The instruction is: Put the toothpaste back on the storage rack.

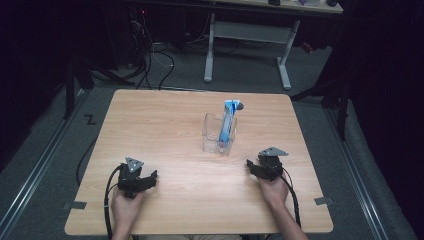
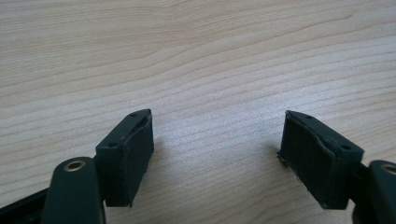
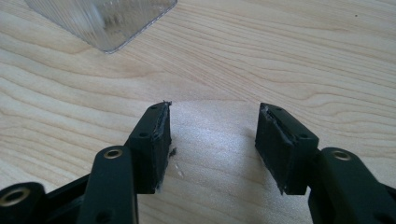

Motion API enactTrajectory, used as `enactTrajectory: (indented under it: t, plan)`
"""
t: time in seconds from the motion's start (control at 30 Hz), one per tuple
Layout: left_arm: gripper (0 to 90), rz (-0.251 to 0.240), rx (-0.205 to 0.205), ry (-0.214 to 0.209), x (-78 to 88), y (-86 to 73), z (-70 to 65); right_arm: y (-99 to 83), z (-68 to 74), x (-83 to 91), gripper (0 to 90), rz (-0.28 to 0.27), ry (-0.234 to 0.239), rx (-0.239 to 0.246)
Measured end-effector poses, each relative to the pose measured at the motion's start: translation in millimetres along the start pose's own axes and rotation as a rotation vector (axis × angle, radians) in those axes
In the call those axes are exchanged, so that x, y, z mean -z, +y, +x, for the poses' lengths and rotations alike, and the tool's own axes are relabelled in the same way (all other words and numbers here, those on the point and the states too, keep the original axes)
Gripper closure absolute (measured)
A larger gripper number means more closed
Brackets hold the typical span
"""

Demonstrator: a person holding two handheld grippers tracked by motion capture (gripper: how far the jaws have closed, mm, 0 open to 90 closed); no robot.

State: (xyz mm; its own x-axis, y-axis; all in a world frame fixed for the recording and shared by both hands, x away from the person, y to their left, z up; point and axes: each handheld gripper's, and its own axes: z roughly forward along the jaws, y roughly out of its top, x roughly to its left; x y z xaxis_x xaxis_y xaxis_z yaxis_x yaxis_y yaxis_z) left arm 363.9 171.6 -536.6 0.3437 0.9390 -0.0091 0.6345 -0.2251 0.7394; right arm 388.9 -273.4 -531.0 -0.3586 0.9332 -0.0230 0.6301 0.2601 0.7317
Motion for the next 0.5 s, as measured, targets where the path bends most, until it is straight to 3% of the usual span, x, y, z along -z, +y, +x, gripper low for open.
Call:
enactTrajectory:
  t: [0.5]
  plan:
    - [26.1,0.000,0.001,-0.001,0.0,0.0,0.1,0.0,0.0,-0.2,43.7,0.000,-0.006,-0.006]
